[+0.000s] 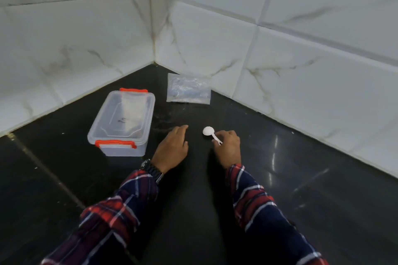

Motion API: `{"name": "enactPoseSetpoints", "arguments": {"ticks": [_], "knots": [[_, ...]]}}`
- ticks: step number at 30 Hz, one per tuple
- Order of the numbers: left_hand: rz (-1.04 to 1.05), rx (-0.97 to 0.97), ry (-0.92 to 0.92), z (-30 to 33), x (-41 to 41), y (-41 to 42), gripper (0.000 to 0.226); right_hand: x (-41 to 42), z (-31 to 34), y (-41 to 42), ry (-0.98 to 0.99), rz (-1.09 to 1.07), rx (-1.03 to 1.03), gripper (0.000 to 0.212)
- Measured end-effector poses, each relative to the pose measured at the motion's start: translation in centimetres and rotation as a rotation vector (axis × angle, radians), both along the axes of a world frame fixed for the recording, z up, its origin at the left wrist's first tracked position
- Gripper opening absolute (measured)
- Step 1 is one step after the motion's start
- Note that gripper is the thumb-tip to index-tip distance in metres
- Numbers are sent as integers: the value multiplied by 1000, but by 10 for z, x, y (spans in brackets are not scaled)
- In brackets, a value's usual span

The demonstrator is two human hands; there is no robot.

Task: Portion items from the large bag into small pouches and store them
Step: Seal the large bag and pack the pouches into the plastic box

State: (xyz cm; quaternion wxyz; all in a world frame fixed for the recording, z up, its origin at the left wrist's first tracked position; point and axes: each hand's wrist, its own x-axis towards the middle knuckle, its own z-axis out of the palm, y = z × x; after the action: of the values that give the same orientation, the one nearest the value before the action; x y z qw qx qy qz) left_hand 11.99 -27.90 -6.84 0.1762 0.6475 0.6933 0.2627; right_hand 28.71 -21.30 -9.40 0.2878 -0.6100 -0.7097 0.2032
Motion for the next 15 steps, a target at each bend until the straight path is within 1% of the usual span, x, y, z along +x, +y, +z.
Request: {"name": "enactPoseSetpoints", "arguments": {"ticks": [4,8,11,15], "knots": [[35,-198,53,-10,1,15,62,5,-9,7,-73,13,-67,29],[45,-266,66,-17,-1,17,66,3,-15,10,-121,24,-57,27],[82,-228,-33,-19,-6,14,65,-1,-14,16,-114,35,-46,24],[204,-35,-95,-21,-11,7,60,-26,-3,23,-48,83,-70,23]]}}
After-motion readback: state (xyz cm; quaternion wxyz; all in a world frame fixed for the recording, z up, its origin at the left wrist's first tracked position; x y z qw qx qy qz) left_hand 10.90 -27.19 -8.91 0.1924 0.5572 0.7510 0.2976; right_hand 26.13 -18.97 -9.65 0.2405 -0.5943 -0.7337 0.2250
